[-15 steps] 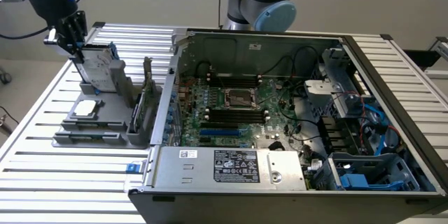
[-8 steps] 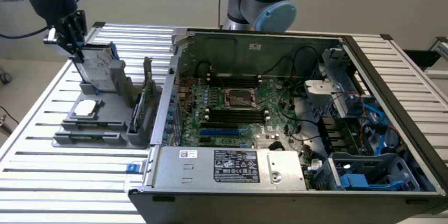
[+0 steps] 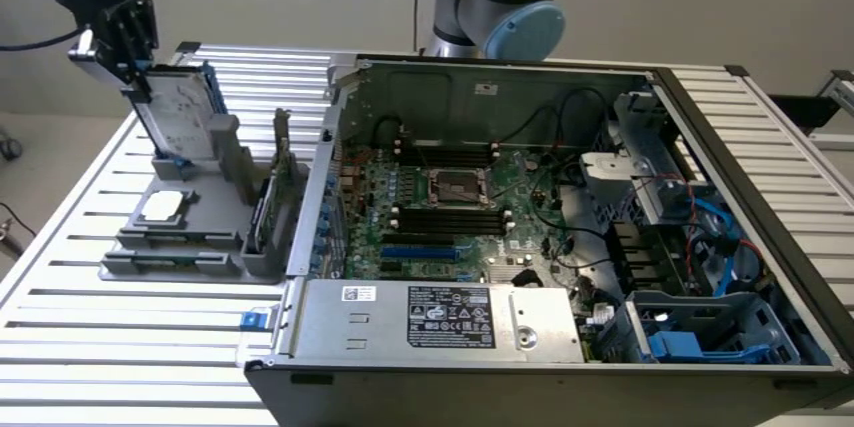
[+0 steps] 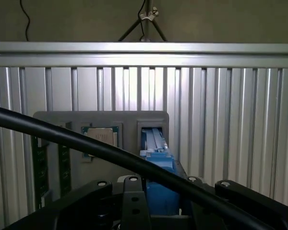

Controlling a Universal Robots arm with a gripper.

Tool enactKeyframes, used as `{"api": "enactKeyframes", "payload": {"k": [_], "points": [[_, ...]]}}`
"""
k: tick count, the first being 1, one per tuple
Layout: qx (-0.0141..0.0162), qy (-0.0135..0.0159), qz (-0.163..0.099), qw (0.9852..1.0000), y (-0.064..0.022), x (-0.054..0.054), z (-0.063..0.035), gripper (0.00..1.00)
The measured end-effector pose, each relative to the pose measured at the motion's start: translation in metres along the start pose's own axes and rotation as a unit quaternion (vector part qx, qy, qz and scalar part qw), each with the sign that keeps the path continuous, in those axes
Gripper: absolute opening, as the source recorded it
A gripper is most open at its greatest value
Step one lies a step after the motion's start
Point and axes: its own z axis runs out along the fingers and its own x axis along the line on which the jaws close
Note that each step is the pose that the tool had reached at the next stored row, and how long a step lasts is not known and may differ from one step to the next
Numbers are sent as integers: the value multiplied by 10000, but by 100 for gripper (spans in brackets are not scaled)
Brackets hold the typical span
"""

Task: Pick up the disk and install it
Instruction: 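Insert the disk into the insertion slot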

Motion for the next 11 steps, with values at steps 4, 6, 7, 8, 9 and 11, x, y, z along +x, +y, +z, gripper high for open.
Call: {"api": "enactKeyframes", "payload": {"k": [4,6,7,8,9,11], "points": [[1,0,0,10000,3,-3,-180,33],[1,0,0,10000,5,-4,-274,33],[1,0,0,10000,6,-5,-318,33],[0,0,0,10000,7,-6,-365,33],[1,0,0,10000,7,-6,-410,33],[0,0,-1,10000,2,-7,-500,33]]}}
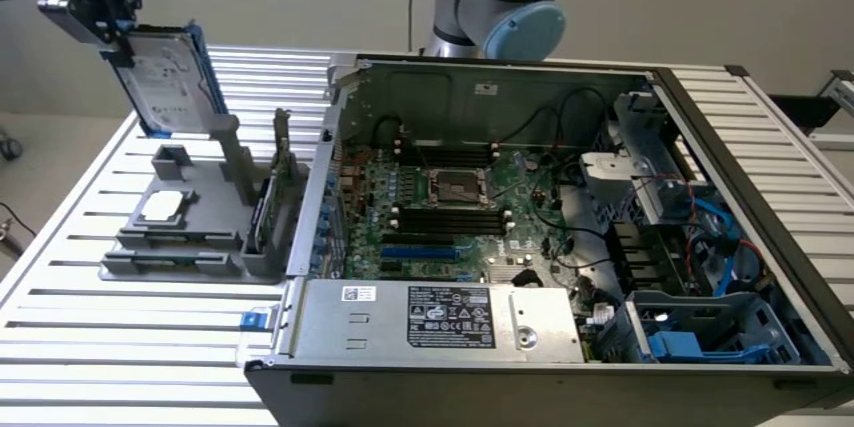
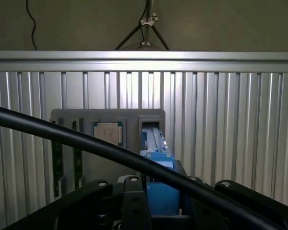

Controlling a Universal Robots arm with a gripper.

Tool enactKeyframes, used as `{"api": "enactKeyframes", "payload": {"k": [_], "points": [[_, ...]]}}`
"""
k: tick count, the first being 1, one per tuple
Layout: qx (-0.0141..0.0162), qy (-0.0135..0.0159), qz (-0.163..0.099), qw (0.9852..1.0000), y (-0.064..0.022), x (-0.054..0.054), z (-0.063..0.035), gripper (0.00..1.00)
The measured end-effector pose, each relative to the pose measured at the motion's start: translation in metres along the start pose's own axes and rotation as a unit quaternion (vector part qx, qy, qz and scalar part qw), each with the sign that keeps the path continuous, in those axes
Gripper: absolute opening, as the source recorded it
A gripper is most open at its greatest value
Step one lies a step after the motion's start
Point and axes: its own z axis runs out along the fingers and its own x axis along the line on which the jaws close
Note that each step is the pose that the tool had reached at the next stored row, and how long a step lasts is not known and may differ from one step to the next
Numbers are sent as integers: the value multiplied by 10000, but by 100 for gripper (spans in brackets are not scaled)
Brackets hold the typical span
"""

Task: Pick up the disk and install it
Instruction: 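Insert the disk into the insertion slot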

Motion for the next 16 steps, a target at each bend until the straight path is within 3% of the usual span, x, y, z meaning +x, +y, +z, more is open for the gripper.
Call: {"api": "enactKeyframes", "payload": {"k": [6,16], "points": [[0,0,0,10000,-87,-4,-274,33],[-1,0,1,10000,-435,16,-738,33]]}}
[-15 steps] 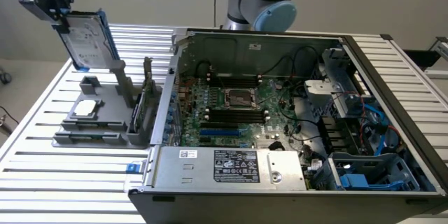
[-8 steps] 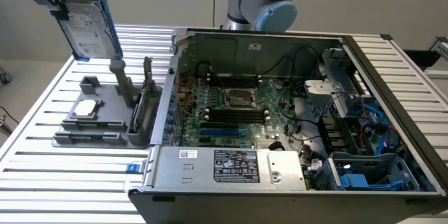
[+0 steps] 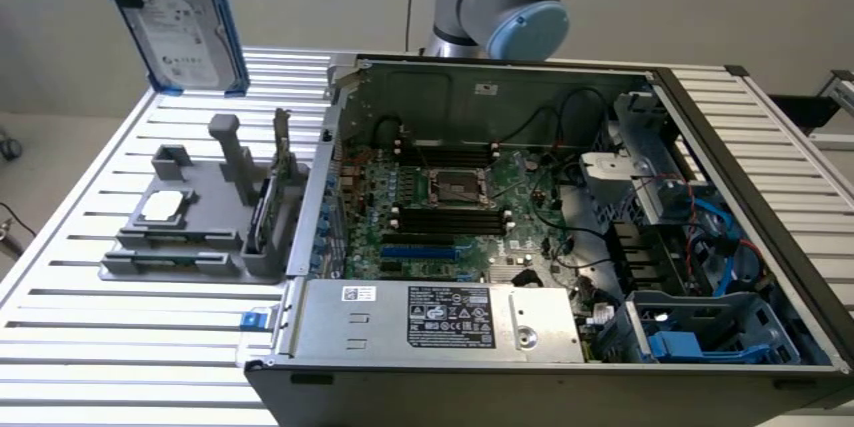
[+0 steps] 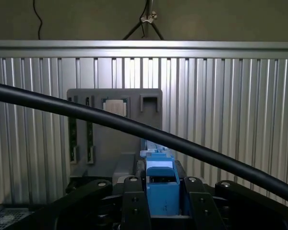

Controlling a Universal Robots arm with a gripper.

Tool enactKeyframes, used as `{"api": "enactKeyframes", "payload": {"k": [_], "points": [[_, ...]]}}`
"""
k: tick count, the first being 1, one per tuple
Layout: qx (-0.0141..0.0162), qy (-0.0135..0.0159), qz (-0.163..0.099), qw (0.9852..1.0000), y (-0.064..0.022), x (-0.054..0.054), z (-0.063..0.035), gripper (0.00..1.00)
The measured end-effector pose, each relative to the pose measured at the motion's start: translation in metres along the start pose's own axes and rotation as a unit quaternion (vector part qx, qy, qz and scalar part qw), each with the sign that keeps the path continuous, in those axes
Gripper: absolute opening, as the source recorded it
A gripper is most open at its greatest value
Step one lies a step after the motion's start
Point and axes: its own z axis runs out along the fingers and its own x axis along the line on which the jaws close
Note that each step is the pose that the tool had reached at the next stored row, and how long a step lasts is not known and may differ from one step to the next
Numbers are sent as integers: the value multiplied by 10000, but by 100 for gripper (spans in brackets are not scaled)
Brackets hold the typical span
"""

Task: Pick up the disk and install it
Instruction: 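Insert the disk into the insertion slot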

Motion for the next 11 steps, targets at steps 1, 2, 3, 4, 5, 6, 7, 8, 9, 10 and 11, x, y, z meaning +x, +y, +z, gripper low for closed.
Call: {"api": "enactKeyframes", "payload": {"k": [1,2,3,4,5,6,7,8,9,10,11], "points": [[0,0,0,10000,-44,3,-46,33],[-1,-1,0,10000,-88,8,-92,33],[-1,-2,-1,10000,-132,12,-138,33],[-1,-3,0,10000,-178,16,-185,33],[-2,-5,0,10000,-222,21,-230,33],[-1,-7,0,10000,-266,27,-267,33],[-1,-8,0,10000,-311,36,-294,33],[-2,-9,0,10000,-355,48,-317,33],[-2,-11,-1,10000,-401,62,-342,33],[-2,-13,0,10000,-440,79,-367,33],[-3,-14,0,10000,-476,96,-391,33]]}}
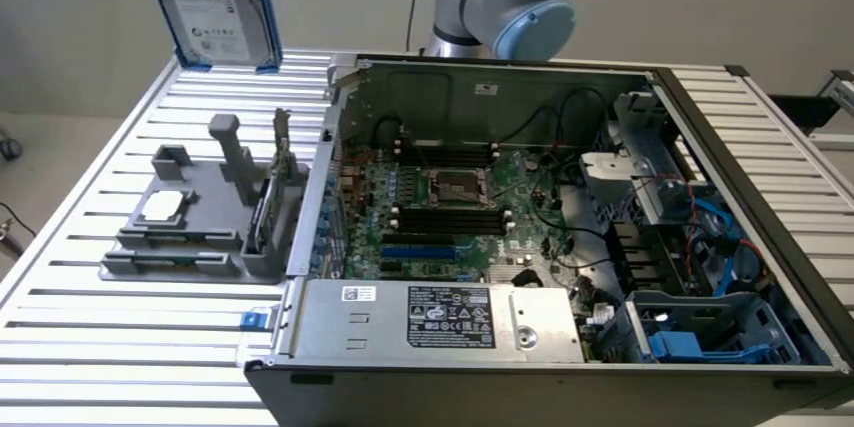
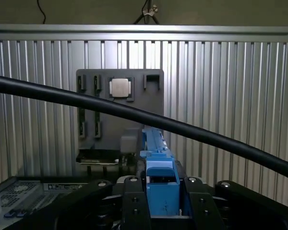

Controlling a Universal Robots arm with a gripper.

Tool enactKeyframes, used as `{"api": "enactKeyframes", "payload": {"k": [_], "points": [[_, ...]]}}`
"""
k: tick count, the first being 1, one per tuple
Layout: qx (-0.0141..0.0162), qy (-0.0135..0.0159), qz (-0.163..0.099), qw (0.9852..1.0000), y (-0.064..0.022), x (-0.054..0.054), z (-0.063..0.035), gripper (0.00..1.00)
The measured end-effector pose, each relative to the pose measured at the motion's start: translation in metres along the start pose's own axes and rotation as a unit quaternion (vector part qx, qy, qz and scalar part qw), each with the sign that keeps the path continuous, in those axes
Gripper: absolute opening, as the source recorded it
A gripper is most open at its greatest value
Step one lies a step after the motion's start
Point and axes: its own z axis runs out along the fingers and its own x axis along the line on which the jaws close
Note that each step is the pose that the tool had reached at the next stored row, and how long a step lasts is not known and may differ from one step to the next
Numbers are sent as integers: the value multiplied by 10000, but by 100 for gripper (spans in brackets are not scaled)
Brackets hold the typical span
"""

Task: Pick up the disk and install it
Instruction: 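Insert the disk into the insertion slot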

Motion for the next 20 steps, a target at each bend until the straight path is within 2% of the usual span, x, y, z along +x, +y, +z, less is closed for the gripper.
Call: {"api": "enactKeyframes", "payload": {"k": [9,14,17,20], "points": [[-10,-1,0,10000,-295,176,-213,33],[-21,-1,0,10000,-450,285,-223,33],[-36,0,0,10000,-556,357,-227,33],[-58,-1,1,10000,-625,428,-229,33]]}}
